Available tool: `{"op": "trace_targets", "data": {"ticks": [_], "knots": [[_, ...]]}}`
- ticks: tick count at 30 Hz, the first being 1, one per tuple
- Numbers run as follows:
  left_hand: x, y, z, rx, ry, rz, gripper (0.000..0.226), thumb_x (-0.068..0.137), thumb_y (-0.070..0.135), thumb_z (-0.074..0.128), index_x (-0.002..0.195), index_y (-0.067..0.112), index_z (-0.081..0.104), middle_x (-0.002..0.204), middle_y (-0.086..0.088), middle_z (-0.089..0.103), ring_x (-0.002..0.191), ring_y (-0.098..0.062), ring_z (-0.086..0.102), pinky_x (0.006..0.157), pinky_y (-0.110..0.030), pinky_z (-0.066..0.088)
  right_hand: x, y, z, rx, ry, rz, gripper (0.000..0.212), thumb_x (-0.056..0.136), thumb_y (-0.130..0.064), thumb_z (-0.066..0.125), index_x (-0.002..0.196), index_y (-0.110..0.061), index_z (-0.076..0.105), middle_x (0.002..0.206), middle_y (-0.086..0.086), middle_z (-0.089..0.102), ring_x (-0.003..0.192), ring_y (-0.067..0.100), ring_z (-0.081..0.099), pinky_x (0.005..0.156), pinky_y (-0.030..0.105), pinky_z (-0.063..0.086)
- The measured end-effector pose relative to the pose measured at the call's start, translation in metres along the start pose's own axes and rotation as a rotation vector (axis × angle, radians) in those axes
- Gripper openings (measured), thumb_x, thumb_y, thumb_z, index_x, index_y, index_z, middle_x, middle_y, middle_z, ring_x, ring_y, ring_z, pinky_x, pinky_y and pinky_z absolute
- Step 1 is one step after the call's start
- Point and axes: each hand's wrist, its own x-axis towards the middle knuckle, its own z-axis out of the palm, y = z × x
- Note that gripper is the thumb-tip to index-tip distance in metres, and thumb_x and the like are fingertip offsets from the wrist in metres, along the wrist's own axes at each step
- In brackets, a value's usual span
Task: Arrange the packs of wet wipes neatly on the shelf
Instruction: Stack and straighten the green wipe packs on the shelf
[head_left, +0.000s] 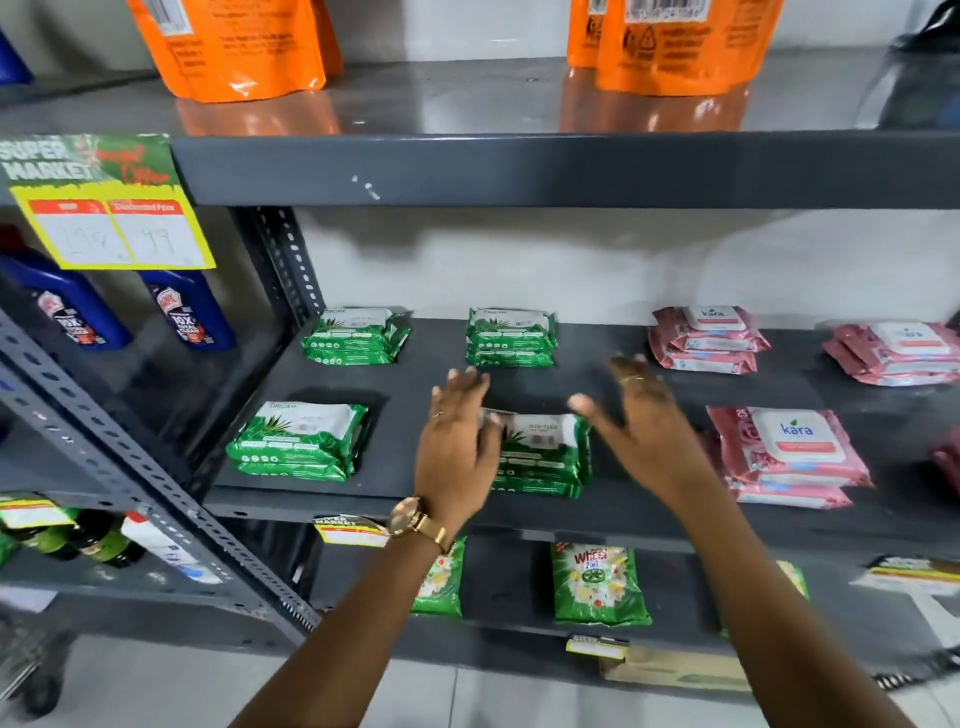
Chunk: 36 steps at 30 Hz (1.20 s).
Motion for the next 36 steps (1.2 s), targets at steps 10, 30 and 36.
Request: {"op": "trace_targets", "data": {"ticks": [10,30,36], "knots": [[0.001,0.032,0.073,0.541,-0.321,0.108,0.069,0.094,0.051,0.010,0.140,0.004,0.032,0.148,-0.016,0.035,0.140,-0.030,0.022,0.116,-0.049,0.006,-0.037,0.161,-0.047,-0.361,0.017,0.141,0.083,0.086,-0.062,0.007,0.143,-0.007,0.033,0.152,0.023,0.029,0.139,0.051,0.022,0.110,0.067,0.018],[0.004,0.053,0.064,0.568,-0.448,-0.017,0.066,0.096,0.051,0.009,0.146,0.007,0.007,0.157,-0.010,0.010,0.144,-0.020,-0.001,0.116,-0.040,-0.008,-0.044,0.149,-0.057,-0.297,-0.010,0.202,0.065,0.096,-0.048,0.023,0.149,-0.013,0.011,0.160,0.009,0.012,0.147,0.035,0.006,0.119,0.052,0.007],[0.006,0.083,0.030,0.535,-0.360,0.095,0.091,0.079,0.068,-0.014,0.144,0.006,-0.003,0.157,-0.012,0.000,0.143,-0.020,-0.007,0.117,-0.040,-0.005,-0.053,0.113,-0.080,-0.240,0.057,0.219,0.072,0.095,-0.052,0.018,0.148,-0.006,0.003,0.160,0.012,0.002,0.147,0.031,-0.008,0.119,0.048,-0.001]]}}
